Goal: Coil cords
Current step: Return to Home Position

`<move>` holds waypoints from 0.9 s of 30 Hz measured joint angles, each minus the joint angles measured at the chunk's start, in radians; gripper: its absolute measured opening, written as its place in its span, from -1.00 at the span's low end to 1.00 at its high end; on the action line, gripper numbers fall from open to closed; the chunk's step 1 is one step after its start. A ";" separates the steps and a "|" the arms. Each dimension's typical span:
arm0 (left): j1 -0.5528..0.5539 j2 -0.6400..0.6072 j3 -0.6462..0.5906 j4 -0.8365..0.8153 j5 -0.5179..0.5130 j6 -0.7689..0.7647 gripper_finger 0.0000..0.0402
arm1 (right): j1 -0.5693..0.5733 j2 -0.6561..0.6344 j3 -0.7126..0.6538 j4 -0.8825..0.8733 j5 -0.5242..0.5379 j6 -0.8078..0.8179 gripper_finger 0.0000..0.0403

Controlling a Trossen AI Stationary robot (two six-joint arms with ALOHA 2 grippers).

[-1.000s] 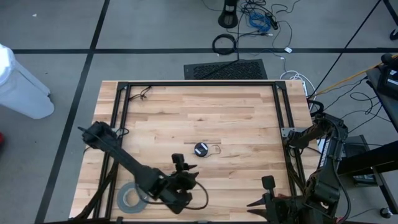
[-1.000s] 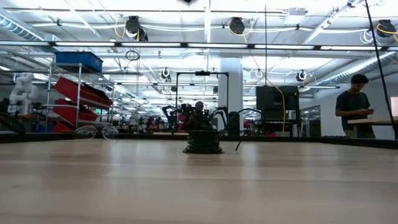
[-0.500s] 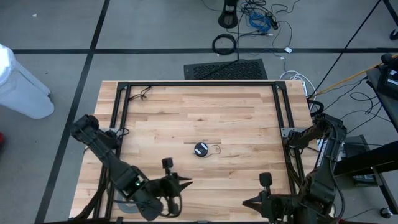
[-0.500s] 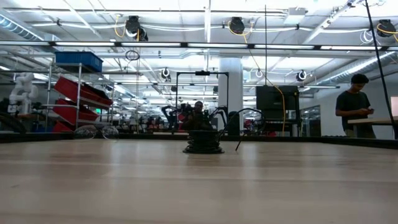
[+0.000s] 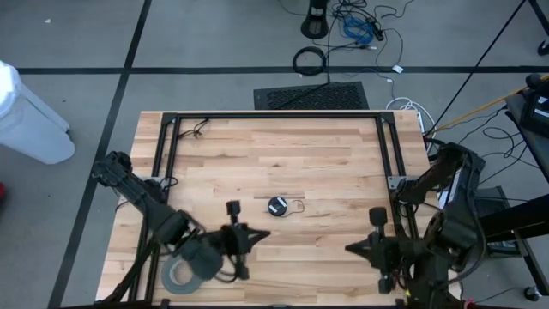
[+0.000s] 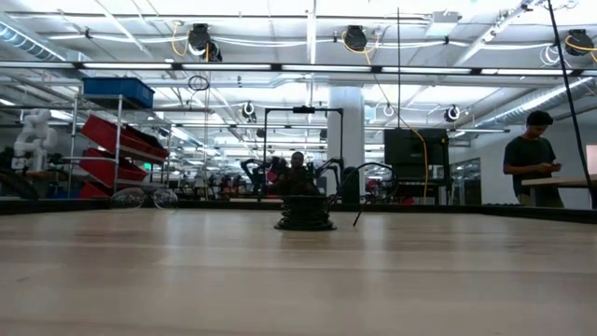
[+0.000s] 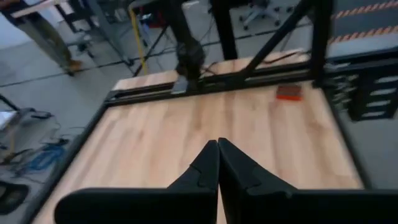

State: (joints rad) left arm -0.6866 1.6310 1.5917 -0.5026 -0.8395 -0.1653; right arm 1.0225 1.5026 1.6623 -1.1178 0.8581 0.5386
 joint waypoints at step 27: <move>0.248 -0.082 -0.163 0.158 0.328 0.279 -0.98 | -0.086 -0.708 -0.900 0.629 -0.065 -0.215 -1.00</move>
State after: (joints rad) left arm -0.4385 1.5491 1.4291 -0.3446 -0.5119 0.1141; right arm 0.9362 0.7942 0.7618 -0.4886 0.7928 0.3241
